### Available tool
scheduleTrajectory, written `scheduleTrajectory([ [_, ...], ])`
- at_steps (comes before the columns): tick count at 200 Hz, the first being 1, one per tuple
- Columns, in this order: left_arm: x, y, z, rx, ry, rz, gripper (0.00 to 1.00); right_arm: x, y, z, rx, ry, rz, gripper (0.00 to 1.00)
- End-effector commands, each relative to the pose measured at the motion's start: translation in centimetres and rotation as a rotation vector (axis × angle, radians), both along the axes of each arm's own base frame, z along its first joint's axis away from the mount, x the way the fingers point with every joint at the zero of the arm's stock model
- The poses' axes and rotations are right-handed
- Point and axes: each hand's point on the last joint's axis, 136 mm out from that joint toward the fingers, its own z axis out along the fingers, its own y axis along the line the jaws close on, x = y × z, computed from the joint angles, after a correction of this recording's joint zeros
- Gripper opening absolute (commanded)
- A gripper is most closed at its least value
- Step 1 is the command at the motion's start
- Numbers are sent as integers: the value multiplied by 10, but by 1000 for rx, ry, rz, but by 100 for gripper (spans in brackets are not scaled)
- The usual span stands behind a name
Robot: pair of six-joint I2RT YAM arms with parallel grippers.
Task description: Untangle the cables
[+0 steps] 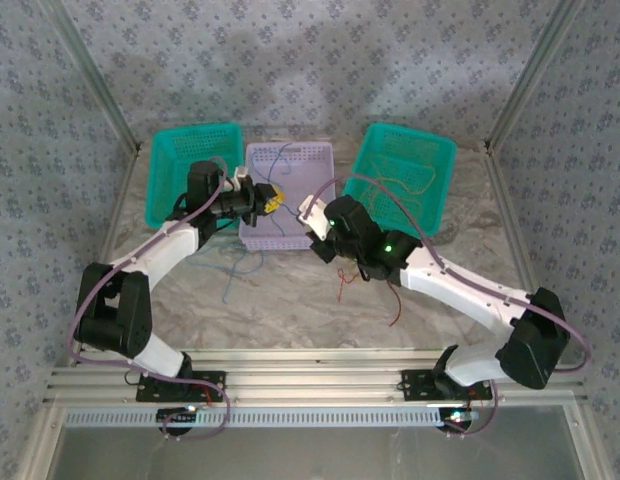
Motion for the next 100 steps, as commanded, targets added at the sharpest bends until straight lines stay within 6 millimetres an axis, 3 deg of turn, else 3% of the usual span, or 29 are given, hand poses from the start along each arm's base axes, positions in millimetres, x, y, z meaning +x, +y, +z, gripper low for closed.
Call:
scheduleTrajectory([
  [1,-31,-29,30,-75,-75,-142,0,24,19,39,109,-127,-12,0],
  [40,-48,-44,31,-105,-72,-193,0,45,27,77,231,-263,-43,0],
  [46,-51,-45,29,-104,-70,-200,0,47,29,97,270,-301,-51,0],
  [100,-70,-63,24,-115,-75,-275,0,43,41,154,451,-390,12,0],
])
